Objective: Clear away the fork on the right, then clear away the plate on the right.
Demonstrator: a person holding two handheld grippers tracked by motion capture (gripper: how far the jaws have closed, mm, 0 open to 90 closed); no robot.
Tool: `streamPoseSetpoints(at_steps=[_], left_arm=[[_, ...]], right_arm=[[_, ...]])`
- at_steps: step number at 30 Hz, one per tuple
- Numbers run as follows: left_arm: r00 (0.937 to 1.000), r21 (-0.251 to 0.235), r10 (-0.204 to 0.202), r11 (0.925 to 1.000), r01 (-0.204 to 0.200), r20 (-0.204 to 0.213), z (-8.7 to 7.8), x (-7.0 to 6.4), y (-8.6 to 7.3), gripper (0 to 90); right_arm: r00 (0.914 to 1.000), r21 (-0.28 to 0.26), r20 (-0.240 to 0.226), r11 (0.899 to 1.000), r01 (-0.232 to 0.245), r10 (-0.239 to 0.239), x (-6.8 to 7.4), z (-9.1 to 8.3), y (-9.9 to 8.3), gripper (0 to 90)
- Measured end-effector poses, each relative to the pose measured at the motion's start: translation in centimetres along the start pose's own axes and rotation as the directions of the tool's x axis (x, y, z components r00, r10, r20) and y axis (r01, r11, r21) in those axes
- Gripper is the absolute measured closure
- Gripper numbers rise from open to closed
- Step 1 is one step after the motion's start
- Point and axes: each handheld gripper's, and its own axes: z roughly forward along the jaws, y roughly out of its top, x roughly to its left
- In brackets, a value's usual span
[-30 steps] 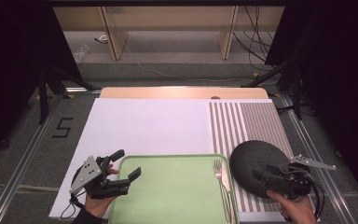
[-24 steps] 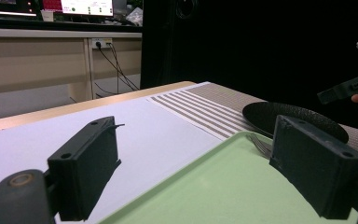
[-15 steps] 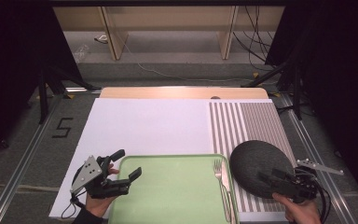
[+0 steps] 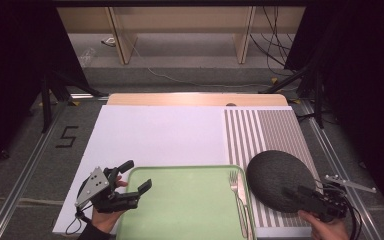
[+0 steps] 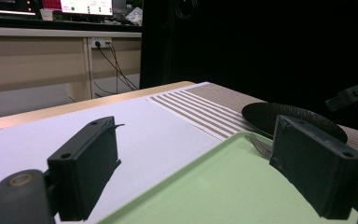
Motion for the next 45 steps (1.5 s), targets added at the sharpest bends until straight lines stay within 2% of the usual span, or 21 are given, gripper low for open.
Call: streamPoseSetpoints(at_steps=[14, 18, 23, 29, 34, 40, 45], left_arm=[[1.0, 0.001, 0.004, 1.0, -0.004, 0.006, 0.2, -0.1, 0.0, 14.2], [1.0, -0.003, -0.001, 1.0, 0.001, 0.001, 0.0, 0.0, 0.0, 14.2], [1.0, 0.003, 0.006, 1.0, -0.006, 0.005, 0.3, 0.0, 0.0, 14.2], [1.0, 0.001, -0.003, 1.0, 0.003, -0.003, 0.1, 0.1, 0.0, 14.1], [0.9999, 0.003, 0.01, 0.9999, -0.01, -0.001, 0.1, -0.1, 0.0, 14.2], [1.0, 0.005, 0.007, 1.0, -0.007, -0.001, 0.1, -0.1, -0.1, 14.1], [1.0, 0.006, 0.008, 0.9999, -0.008, 0.0, 0.1, -0.1, -0.1, 14.1]], right_arm=[[0.9979, 0.002, 0.024, 0.998, -0.06, 0.06, -1.2, -0.9, -0.6, 19.0], [0.9949, 0.003, 0.027, 0.995, -0.097, 0.097, -1.7, -1.4, -0.8, 19.3], [0.993, 0.009, 0.041, 0.994, -0.112, 0.111, -2.2, -1.6, -1.0, 19.4], [0.9873, 0.022, 0.053, 0.988, -0.151, 0.15, -2.8, -1.6, -1.2, 19.6], [0.9856, 0.027, 0.067, 0.987, -0.157, 0.155, -3.0, -1.7, -1.2, 19.7], [0.9783, 0.023, 0.09, 0.982, -0.189, 0.187, -3.5, -1.9, -1.3, 20.0], [0.9687, 0.023, 0.106, 0.973, -0.228, 0.224, -4.1, -2.0, -1.5, 20.5]])
